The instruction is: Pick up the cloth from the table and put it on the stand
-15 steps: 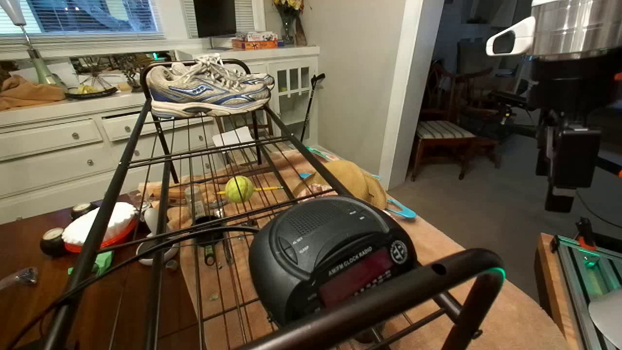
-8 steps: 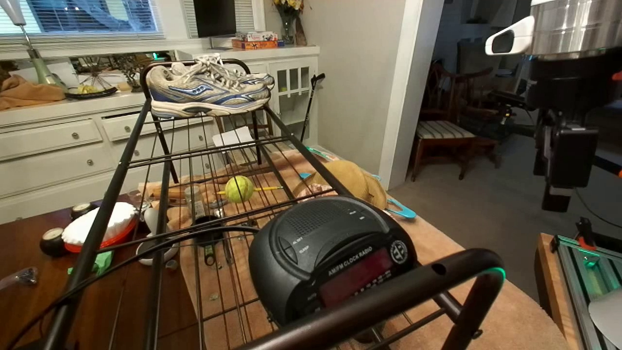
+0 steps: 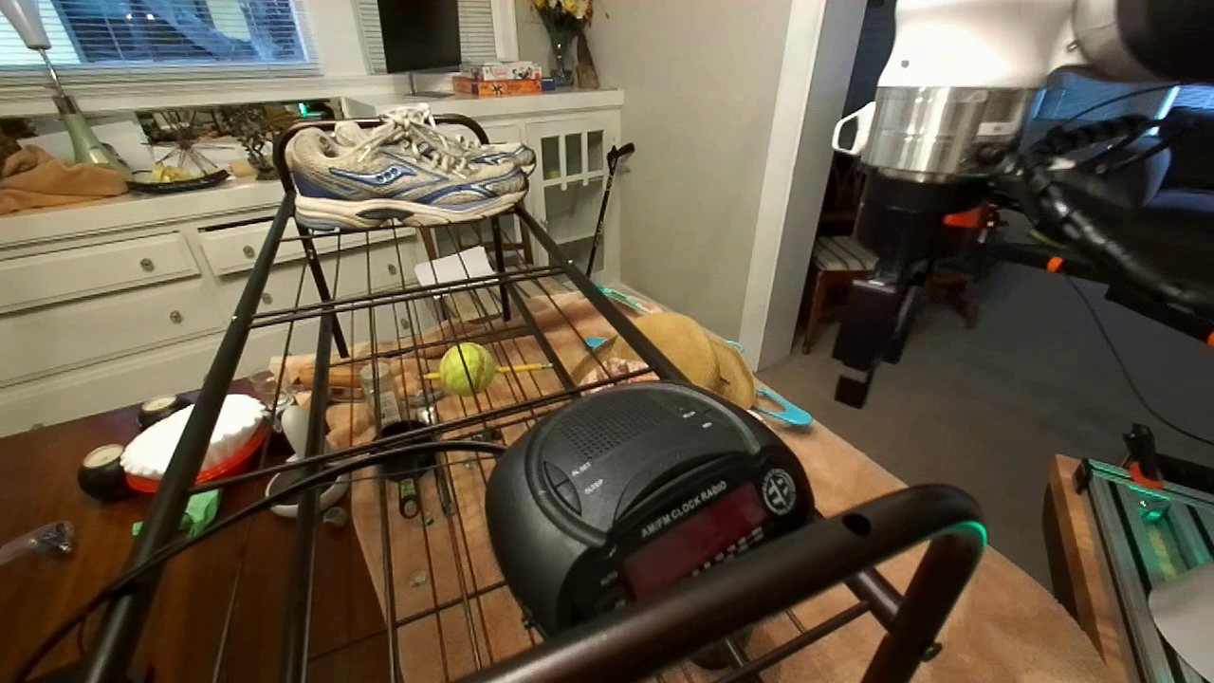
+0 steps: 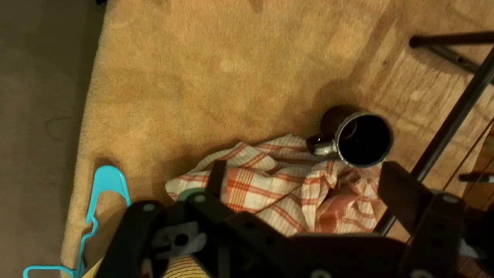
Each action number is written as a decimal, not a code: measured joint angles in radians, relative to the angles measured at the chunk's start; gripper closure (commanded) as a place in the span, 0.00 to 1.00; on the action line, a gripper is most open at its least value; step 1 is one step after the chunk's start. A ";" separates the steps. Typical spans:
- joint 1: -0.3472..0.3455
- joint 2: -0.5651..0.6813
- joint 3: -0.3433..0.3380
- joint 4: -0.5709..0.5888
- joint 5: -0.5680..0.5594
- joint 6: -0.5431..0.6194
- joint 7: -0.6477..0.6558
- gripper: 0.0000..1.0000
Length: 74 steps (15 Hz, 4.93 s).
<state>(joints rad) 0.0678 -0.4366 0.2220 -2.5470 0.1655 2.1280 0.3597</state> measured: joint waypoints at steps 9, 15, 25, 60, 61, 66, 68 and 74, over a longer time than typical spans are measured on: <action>-0.063 0.315 -0.010 0.045 -0.081 0.432 0.188 0.00; -0.065 0.443 -0.046 0.114 -0.253 0.559 0.343 0.00; -0.030 0.503 -0.100 0.118 -0.261 0.685 0.348 0.27; -0.078 0.327 -0.169 0.241 -0.128 0.782 0.398 0.98; -0.077 0.312 -0.169 0.251 -0.128 0.782 0.398 0.98; -0.059 0.262 -0.161 0.317 -0.128 0.782 0.398 0.98; -0.049 0.251 -0.151 0.353 -0.129 0.783 0.398 0.98; 0.003 0.237 -0.137 0.474 -0.118 0.789 0.397 0.98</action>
<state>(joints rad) 0.0704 -0.1996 0.0852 -2.0729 0.0473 2.9172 0.7571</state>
